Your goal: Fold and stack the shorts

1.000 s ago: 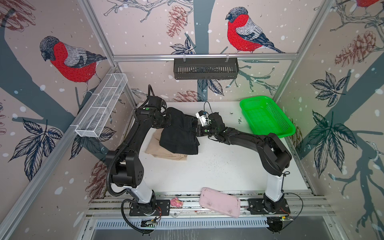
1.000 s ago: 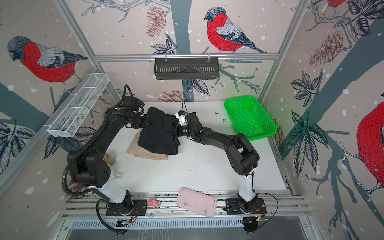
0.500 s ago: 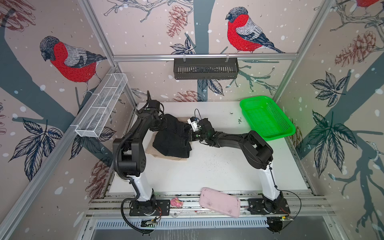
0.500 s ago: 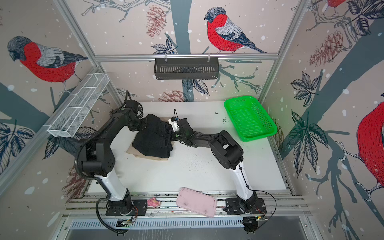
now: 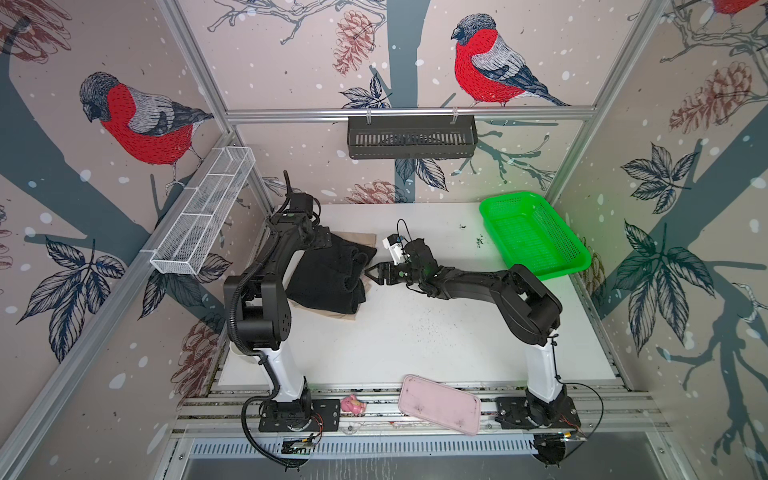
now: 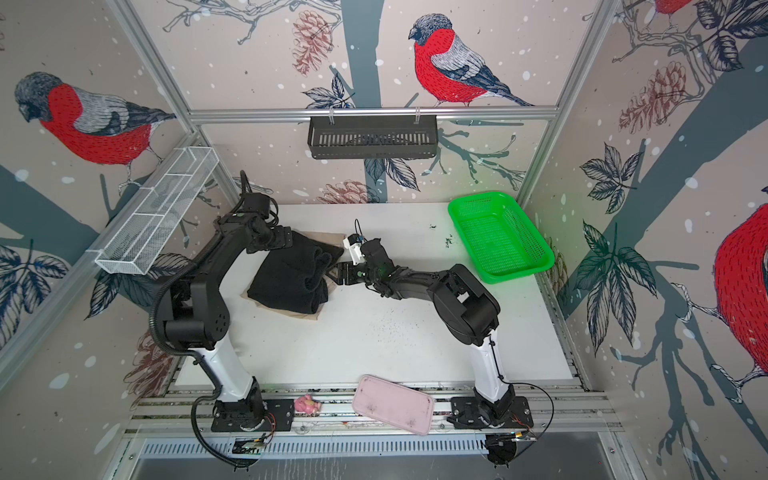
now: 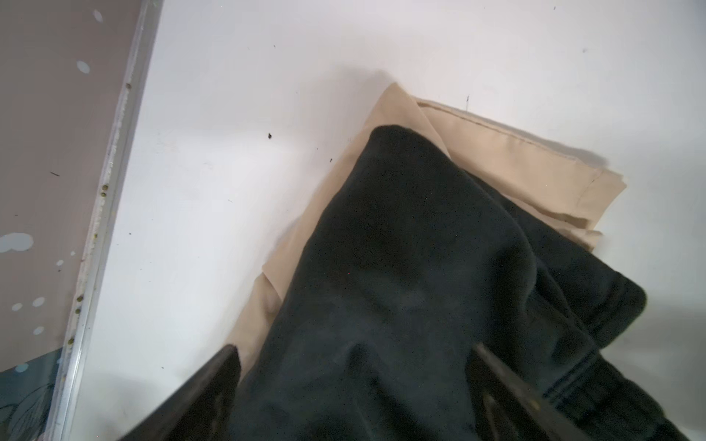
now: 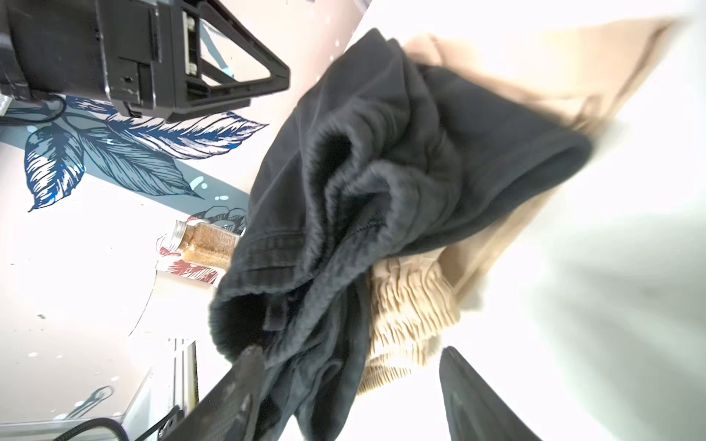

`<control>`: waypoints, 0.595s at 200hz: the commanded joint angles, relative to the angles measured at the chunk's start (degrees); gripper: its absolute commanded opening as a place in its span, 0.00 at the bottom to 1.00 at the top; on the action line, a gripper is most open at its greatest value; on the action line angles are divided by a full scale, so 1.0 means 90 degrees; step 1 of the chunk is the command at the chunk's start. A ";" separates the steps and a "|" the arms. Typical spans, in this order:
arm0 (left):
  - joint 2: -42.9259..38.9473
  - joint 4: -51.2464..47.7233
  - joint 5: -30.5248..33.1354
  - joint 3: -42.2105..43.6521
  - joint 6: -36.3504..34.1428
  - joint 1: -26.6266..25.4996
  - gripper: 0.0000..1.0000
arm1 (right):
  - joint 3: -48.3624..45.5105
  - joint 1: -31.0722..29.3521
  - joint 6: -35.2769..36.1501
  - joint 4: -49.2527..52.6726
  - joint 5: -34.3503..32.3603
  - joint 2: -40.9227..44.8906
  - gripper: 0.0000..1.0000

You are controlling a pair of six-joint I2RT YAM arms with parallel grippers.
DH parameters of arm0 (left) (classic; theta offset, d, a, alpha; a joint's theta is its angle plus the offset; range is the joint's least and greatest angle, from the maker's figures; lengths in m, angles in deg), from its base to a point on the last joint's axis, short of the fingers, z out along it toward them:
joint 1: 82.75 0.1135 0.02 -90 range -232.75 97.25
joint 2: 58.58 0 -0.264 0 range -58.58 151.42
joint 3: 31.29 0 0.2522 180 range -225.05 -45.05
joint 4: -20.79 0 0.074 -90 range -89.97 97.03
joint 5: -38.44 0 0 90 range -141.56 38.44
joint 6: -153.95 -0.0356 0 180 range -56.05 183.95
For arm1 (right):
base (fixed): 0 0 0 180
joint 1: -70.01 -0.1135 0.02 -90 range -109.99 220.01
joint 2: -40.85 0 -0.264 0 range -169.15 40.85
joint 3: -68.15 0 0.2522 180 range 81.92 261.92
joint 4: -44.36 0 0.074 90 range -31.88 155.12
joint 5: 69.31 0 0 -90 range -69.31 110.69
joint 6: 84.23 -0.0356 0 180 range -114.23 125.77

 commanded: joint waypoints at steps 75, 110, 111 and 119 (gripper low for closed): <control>-0.3826 0.1658 -0.0813 0.3081 0.0942 0.0014 0.64 | 0.2771 -0.0317 0.1753 0.1430 0.0223 -0.0866 0.26; -0.4180 0.2218 -0.1437 0.3627 0.1175 0.0012 0.16 | 0.4306 -0.0389 0.1982 0.2004 0.0342 -0.1996 0.20; -0.4177 0.2230 -0.1457 0.3629 0.1167 0.0016 0.16 | 0.4341 -0.0392 0.2002 0.2033 0.0332 -0.2023 0.20; -0.4132 0.2389 -0.1555 0.3635 0.1176 0.0016 0.12 | 0.4600 -0.0414 0.2125 0.2230 0.0212 -0.2210 0.18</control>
